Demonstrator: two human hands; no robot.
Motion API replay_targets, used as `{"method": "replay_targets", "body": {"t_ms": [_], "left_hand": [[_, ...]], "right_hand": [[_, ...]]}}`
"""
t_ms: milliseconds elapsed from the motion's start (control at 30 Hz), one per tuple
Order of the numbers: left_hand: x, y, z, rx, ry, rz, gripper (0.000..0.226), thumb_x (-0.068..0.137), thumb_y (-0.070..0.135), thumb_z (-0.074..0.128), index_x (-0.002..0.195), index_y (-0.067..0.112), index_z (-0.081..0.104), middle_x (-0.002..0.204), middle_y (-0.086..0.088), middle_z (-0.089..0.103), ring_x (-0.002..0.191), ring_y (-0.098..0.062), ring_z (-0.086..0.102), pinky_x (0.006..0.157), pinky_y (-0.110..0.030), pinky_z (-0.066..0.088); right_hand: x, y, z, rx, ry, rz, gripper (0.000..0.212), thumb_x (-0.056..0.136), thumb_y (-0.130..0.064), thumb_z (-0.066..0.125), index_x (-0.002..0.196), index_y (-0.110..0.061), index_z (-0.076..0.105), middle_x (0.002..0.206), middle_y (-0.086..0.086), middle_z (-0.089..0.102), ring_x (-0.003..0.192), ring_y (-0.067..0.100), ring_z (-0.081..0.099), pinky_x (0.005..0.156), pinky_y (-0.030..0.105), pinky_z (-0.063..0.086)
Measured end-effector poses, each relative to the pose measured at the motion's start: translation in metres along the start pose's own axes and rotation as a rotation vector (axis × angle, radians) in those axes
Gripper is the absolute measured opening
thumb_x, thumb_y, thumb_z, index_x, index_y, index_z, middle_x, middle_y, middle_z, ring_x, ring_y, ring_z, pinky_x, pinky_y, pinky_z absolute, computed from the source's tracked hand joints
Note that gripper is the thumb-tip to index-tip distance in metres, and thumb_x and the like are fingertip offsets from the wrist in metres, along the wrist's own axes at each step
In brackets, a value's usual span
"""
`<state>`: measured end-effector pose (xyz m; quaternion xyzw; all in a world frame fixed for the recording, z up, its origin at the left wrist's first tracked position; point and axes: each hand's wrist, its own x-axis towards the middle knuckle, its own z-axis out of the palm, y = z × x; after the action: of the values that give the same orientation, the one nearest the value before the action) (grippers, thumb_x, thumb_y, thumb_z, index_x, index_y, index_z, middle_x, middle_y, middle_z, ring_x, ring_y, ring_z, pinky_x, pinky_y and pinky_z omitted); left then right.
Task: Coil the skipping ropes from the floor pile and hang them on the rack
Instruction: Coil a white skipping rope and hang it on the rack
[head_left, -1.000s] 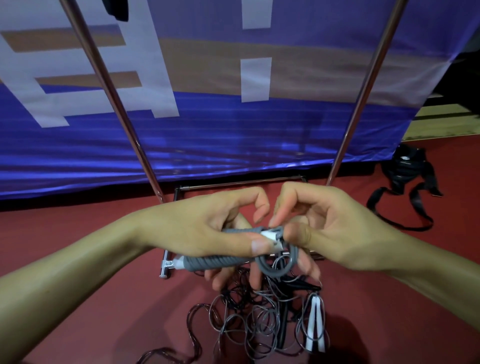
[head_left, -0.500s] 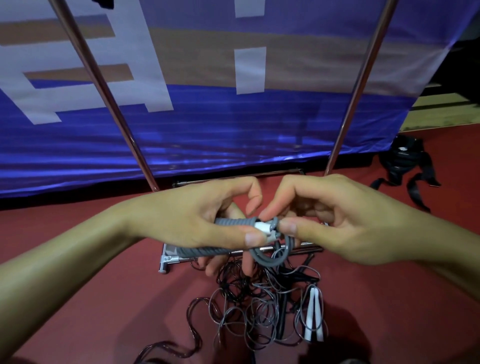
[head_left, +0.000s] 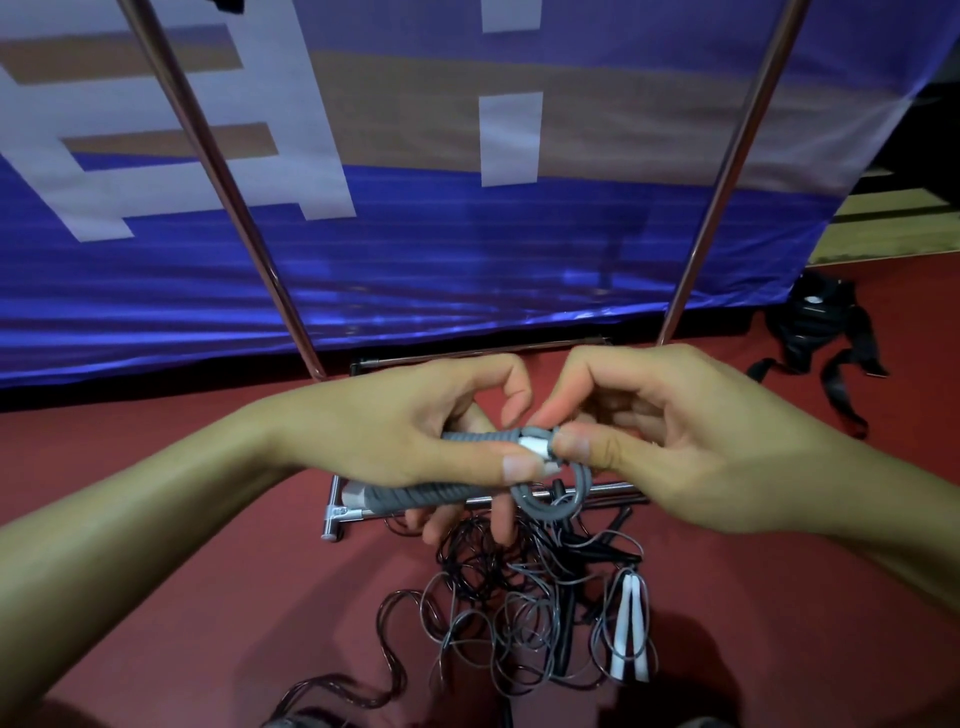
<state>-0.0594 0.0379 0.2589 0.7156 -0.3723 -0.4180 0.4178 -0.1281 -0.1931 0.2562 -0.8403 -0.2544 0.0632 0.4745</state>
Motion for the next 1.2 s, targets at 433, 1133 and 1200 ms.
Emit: {"method": "replay_targets", "body": {"t_ms": [433,1133,1200], "left_hand": [[0.006,-0.003,0.000,0.338,0.182,-0.107,0.047,0.086,0.050,0.070,0.106,0.020,0.040,0.088,-0.003,0.079,0.057,-0.033,0.070,0.053,-0.043,0.056],[0.012,0.069,-0.051,0.045,0.776,0.267,0.041,0.099,0.045,0.053,0.101,0.006,0.043,0.064,-0.010,0.058,0.044,-0.024,0.053,0.043,-0.027,0.045],[0.006,0.086,-0.063,0.000,0.829,0.283,0.045,0.090,0.052,0.055,0.101,0.010,0.045,0.068,-0.010,0.065,0.045,-0.026,0.059,0.041,-0.027,0.048]], "right_hand": [[0.017,0.018,0.007,-0.367,0.011,0.075,0.017,0.089,-0.051,0.060,0.092,-0.035,0.061,0.103,-0.016,0.058,0.097,0.006,0.061,0.083,0.027,0.053],[0.126,-0.062,-0.097,0.716,0.395,-0.023,0.028,0.110,-0.023,0.043,0.088,-0.015,0.057,0.074,-0.003,0.053,0.067,0.008,0.049,0.065,0.024,0.039],[0.142,-0.077,-0.111,0.497,0.430,-0.046,0.026,0.110,-0.025,0.044,0.089,-0.021,0.057,0.083,-0.004,0.051,0.074,0.008,0.047,0.066,0.023,0.039]]}}
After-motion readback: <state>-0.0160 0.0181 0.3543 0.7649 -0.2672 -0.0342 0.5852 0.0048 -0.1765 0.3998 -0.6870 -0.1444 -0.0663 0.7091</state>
